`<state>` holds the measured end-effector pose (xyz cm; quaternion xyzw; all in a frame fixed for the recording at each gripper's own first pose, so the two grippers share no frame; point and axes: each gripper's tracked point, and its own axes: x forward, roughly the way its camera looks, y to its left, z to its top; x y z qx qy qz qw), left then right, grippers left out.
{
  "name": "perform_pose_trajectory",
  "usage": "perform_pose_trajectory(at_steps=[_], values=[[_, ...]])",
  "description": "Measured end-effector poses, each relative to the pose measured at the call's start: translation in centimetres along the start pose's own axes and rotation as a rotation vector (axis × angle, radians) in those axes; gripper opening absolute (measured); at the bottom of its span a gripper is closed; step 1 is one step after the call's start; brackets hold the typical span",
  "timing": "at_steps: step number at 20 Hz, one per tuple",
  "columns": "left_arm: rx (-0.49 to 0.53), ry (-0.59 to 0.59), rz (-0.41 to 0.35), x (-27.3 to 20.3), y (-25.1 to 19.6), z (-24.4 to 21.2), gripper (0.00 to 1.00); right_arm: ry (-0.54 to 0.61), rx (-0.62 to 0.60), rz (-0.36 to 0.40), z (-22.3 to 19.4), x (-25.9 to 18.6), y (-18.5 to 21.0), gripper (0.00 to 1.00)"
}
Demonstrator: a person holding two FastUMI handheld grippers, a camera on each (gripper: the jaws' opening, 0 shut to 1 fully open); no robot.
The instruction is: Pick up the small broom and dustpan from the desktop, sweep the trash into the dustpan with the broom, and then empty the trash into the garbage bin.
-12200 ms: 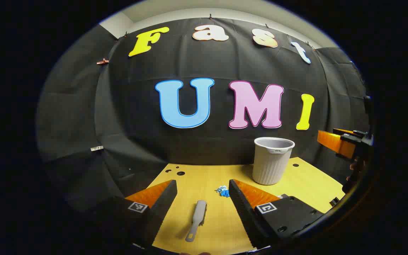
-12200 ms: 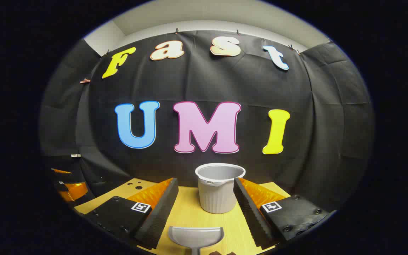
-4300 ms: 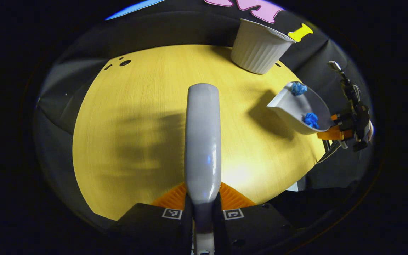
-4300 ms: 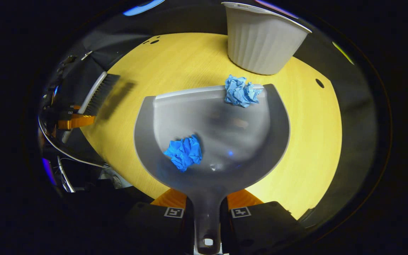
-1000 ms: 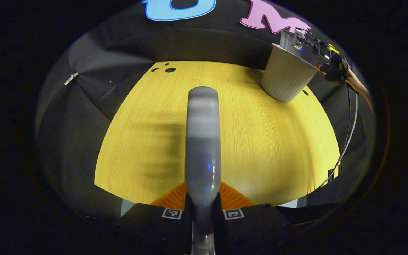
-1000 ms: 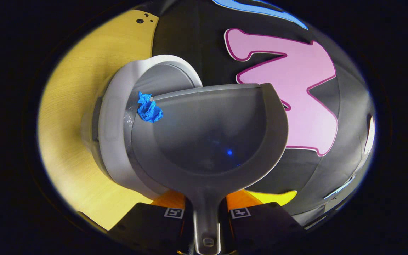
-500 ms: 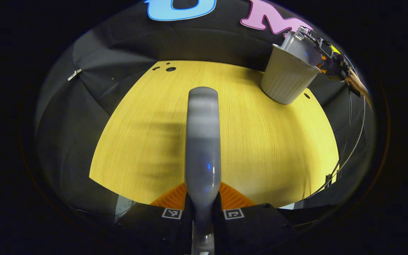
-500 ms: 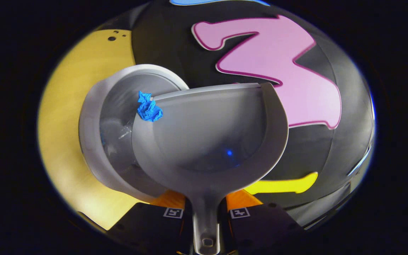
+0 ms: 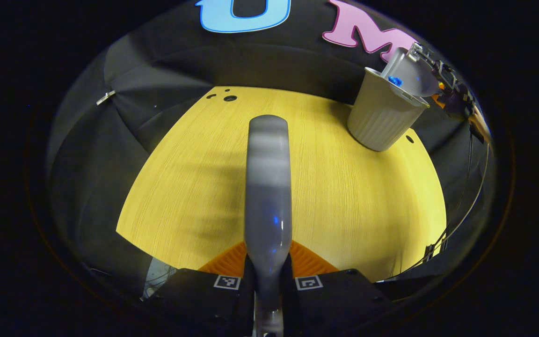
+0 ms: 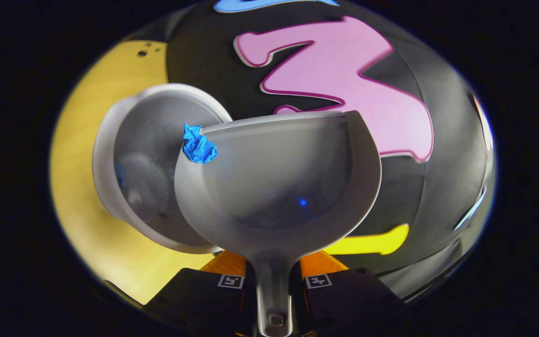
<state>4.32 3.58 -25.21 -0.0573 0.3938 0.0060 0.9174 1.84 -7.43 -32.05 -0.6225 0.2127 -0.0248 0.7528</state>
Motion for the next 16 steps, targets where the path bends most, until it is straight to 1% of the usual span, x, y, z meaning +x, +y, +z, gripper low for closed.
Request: perform_pose_trajectory(at_steps=[3,5,7,8,10,11,14,16], values=[[0.04,0.009,-0.052,0.8,0.0,0.6,0.28,0.001,-0.185,-0.075,1.7,0.0,-2.0,0.33],[0.056,0.019,-0.084,1.3,0.6,0.9,0.28,-0.005,-0.284,-0.126,2.6,-0.6,-2.9,0.33],[0.071,0.033,-0.108,1.8,1.6,1.1,0.28,0.004,-0.341,-0.142,2.3,-0.4,-3.5,0.33],[0.08,0.038,-0.117,2.1,2.1,1.3,0.28,0.02,-0.347,-0.142,2.0,-0.4,-3.7,0.33],[0.109,0.038,-0.124,2.5,3.1,1.9,0.28,0.056,-0.346,-0.141,1.8,-0.6,-3.4,0.33],[0.118,0.036,-0.129,2.8,3.7,2.2,0.28,0.074,-0.327,-0.133,1.9,-0.7,-3.1,0.33],[0.126,0.029,-0.144,3.3,4.8,3.1,0.28,0.137,-0.207,-0.102,1.5,-1.4,-3.2,0.33],[0.129,0.022,-0.151,3.3,5.2,3.5,0.28,0.184,-0.057,-0.048,0.3,-1.9,-3.3,0.33]])
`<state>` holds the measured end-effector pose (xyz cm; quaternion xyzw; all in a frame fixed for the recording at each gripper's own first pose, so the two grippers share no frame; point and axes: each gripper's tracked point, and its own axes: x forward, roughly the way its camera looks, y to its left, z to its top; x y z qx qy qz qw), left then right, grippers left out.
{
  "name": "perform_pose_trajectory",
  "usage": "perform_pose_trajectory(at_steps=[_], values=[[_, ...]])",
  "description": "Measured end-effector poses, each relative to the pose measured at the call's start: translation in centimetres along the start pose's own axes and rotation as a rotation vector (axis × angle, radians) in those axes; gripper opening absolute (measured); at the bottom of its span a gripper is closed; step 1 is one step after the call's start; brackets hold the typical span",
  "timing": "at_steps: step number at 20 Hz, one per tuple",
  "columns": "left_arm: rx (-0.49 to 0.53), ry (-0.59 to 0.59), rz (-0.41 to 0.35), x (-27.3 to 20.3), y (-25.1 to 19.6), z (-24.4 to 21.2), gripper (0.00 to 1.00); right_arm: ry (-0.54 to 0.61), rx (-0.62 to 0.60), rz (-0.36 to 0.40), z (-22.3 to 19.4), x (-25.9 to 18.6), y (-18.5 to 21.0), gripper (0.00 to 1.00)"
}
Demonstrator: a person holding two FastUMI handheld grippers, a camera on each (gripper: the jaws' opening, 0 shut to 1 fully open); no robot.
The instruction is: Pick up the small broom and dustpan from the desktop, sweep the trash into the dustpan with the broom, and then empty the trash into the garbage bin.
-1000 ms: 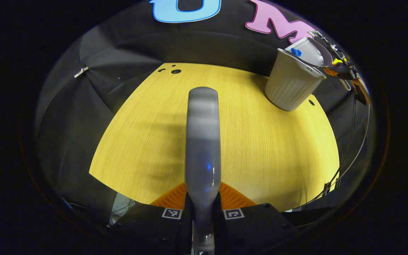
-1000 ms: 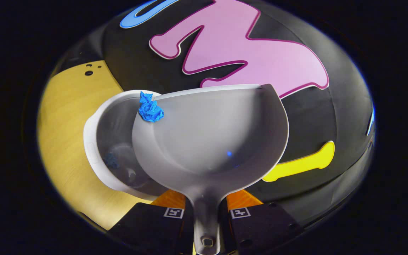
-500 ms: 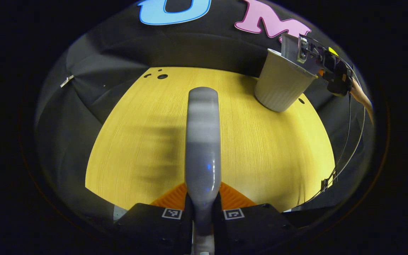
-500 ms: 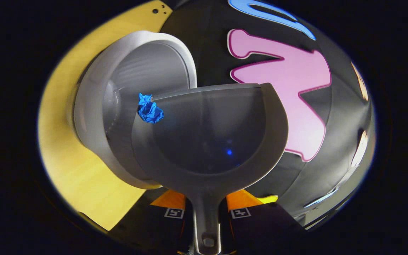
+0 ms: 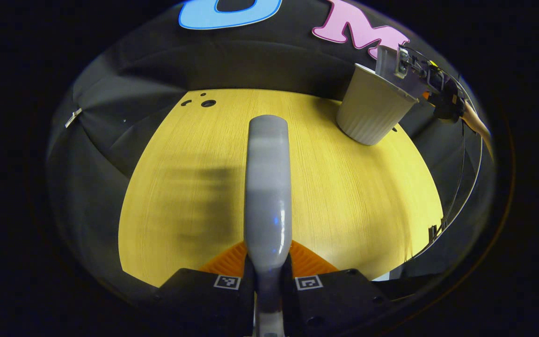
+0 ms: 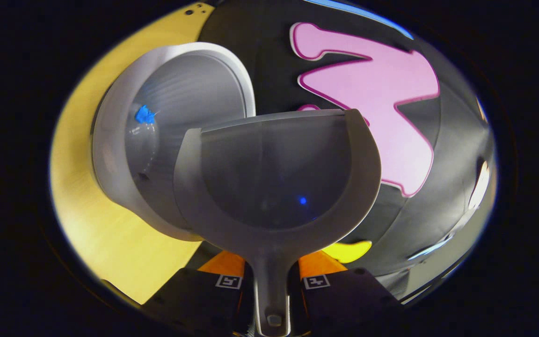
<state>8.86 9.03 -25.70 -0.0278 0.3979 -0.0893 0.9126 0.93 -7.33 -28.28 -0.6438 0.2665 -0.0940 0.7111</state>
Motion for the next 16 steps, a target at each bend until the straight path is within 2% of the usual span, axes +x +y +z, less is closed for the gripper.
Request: perform_pose_trajectory(at_steps=[6,9,10,11,12,15,16], values=[[0.016,-0.015,-0.018,-0.2,0.8,0.8,0.28,0.072,0.383,0.116,-1.6,-2.9,-1.3,0.33],[0.008,-0.029,-0.033,-0.5,0.7,0.9,0.28,0.038,0.576,0.201,-1.4,-5.5,-1.8,0.33],[0.005,-0.035,-0.037,-0.5,0.8,0.9,0.31,0.019,0.629,0.228,-1.2,-6.9,-1.9,0.33],[0.003,-0.044,-0.037,-0.7,0.9,0.9,0.28,0.002,0.676,0.253,-0.7,-8.1,-1.9,0.28],[0.001,-0.05,-0.036,-0.8,0.9,1.0,0.28,-0.019,0.72,0.275,-0.3,-9.3,-2.0,0.33],[-0.018,-0.062,-0.037,-0.5,1.3,1.0,0.31,-0.086,0.862,0.363,1.4,-14.3,-1.5,0.33],[-0.023,-0.06,-0.039,-0.3,1.5,0.9,0.28,-0.107,0.907,0.401,2.1,-15.7,-0.9,0.33]])
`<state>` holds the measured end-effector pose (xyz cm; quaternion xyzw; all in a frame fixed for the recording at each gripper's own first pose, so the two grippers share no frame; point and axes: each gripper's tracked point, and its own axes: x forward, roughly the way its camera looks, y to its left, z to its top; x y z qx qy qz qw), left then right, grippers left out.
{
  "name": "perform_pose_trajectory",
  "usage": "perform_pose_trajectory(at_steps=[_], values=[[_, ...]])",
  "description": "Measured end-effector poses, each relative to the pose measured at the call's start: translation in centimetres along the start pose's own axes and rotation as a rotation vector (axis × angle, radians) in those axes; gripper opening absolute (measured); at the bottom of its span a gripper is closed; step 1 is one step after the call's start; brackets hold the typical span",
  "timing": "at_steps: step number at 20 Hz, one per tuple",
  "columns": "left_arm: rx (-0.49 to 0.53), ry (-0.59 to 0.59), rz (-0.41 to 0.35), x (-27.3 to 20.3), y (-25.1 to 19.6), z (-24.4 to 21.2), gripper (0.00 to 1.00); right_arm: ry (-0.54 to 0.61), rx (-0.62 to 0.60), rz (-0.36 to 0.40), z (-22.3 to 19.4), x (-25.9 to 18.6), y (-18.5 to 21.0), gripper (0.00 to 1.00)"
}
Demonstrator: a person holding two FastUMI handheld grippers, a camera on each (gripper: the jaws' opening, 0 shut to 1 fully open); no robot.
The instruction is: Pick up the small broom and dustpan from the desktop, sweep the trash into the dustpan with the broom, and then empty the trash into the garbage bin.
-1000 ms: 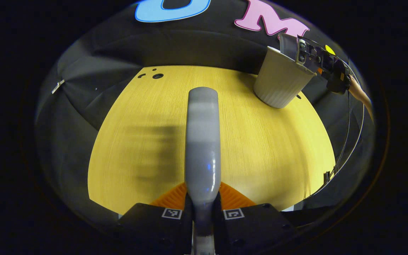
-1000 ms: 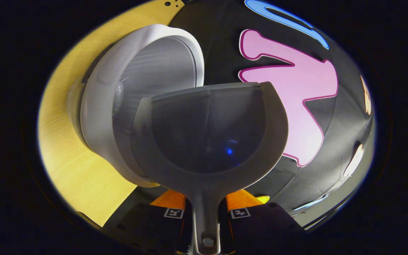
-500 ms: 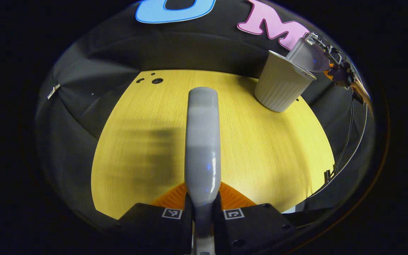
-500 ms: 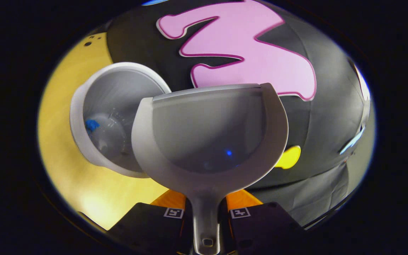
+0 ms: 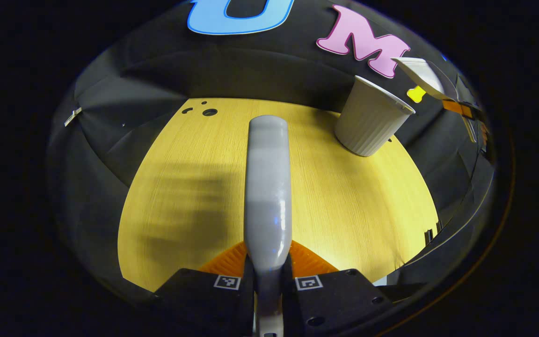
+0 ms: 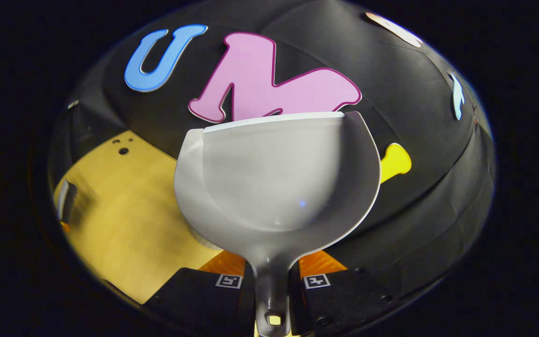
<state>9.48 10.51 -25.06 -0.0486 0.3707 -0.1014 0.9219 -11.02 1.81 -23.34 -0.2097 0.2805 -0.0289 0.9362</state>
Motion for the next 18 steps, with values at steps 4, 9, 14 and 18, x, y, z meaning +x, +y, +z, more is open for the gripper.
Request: perform_pose_trajectory(at_steps=[4,9,14,18], values=[[0.0,0.01,0.011,0.9,0.9,-0.8,0.28,0.052,0.12,0.207,-3.5,-4.2,8.0,0.33],[0.037,0.065,0.037,2.9,1.8,-2.5,0.31,0.248,0.169,0.365,-12.8,-7.4,16.7,0.33],[0.052,0.145,0.038,4.3,2.0,-4.8,0.28,0.486,0.257,0.425,-21.6,-6.9,22.7,0.33],[0.046,0.216,0.036,6.0,1.7,-5.3,0.28,0.62,0.325,0.423,-26.6,-6.5,25.4,0.33]])
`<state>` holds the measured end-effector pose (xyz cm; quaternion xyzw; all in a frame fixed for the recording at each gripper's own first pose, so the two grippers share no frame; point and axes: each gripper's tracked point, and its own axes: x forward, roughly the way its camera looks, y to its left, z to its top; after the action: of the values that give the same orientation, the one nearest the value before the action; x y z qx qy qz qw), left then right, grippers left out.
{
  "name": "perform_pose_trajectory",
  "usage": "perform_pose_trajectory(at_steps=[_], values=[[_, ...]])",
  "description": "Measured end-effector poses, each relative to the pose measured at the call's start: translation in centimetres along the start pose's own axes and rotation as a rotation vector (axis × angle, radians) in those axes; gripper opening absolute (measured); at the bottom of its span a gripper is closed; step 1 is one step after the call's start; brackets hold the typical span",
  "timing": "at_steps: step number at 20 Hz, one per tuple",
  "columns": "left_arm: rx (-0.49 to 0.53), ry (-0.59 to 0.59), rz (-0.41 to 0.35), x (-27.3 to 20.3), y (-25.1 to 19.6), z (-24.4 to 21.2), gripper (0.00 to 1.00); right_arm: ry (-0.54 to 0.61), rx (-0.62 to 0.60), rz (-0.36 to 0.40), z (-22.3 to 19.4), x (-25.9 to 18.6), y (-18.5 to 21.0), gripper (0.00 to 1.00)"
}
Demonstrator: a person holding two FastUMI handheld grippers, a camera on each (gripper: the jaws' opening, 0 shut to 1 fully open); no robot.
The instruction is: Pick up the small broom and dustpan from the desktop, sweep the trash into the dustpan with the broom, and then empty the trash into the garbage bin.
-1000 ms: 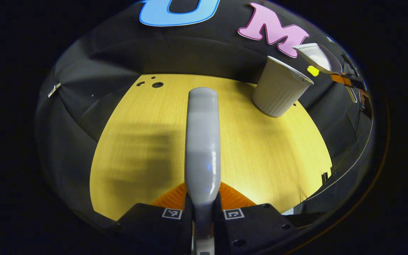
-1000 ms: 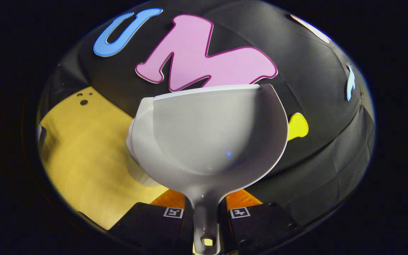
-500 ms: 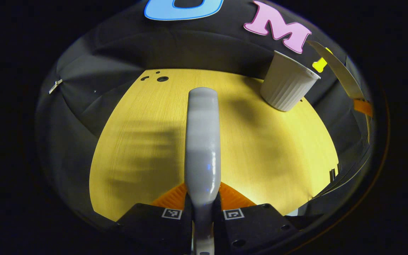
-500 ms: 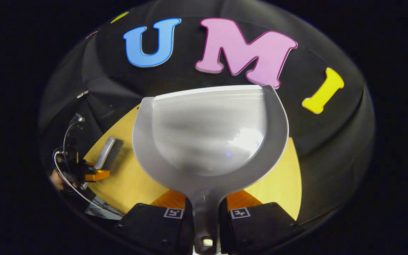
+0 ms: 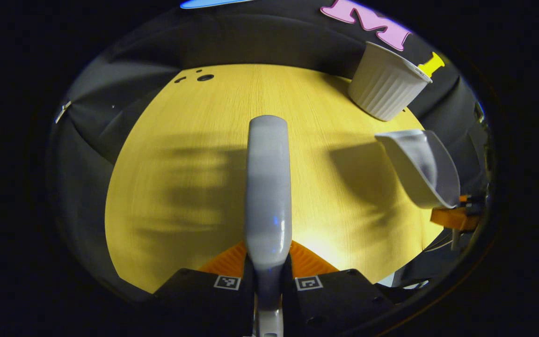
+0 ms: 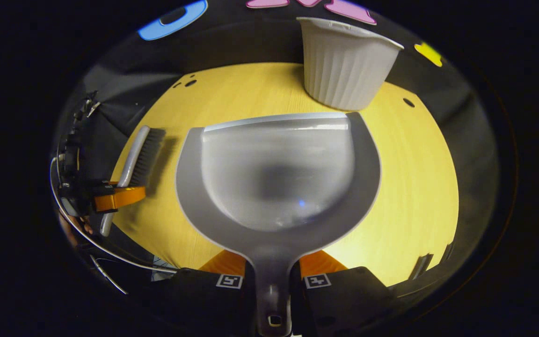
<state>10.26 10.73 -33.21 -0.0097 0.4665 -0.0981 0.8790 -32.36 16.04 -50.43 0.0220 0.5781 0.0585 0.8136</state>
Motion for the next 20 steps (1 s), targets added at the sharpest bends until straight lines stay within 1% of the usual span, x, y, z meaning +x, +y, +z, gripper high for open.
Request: perform_pose_trajectory(at_steps=[2,5,6,7,8,9,10,11,13,14,15,16,17,19,20], values=[[-0.001,0.034,0.002,0.5,-0.1,0.0,0.28,0.036,0.046,0.007,-1.0,1.2,-0.1,0.33],[-0.01,0.087,0.008,1.2,-0.2,-0.3,0.29,0.069,0.071,-0.001,-1.8,2.7,-0.8,0.33],[-0.015,0.101,0.008,1.5,-0.1,-0.2,0.29,0.077,0.085,0.003,-1.8,3.1,-0.8,0.33],[-0.019,0.112,0.01,1.7,0.0,-0.3,0.32,0.083,0.1,0.005,-1.7,3.3,-0.9,0.33],[-0.021,0.121,0.017,1.8,0.1,-0.4,0.3,0.091,0.11,0.009,-1.7,3.5,-0.8,0.33],[-0.019,0.126,0.025,1.9,0.1,-0.6,0.31,0.097,0.114,0.014,-1.8,3.7,-0.8,0.33],[-0.016,0.125,0.028,1.8,0.0,-0.6,0.28,0.105,0.112,0.015,-1.7,3.7,-1.0,0.34],[-0.013,0.125,0.025,1.8,-0.1,-0.7,0.32,0.112,0.107,0.014,-1.8,3.8,-1.1,0.35],[0.008,0.127,0.026,1.6,-0.4,-0.5,0.33,0.114,0.094,0.025,-1.7,3.7,-1.0,0.36],[0.017,0.115,0.026,1.4,-0.6,-0.5,0.34,0.104,0.1,0.037,-1.9,4.0,-0.7,0.41],[0.026,0.105,0.03,0.9,-0.6,-0.2,0.42,0.105,0.11,0.051,-1.9,3.7,-0.4,0.48],[0.034,0.093,0.041,0.5,-0.5,0.0,0.53,0.1,0.123,0.063,-1.8,3.4,-0.1,0.55],[0.04,0.079,0.039,0.0,-0.7,0.3,0.65,0.093,0.142,0.092,-1.5,2.9,0.6,0.73],[0.055,0.038,0.047,-1.4,-0.8,1.0,0.88,0.071,0.156,0.103,-0.5,2.1,0.5,1.0],[0.065,0.016,0.054,-2.1,-0.9,1.8,0.99,0.054,0.153,0.102,-0.3,1.0,0.3,0.99]])
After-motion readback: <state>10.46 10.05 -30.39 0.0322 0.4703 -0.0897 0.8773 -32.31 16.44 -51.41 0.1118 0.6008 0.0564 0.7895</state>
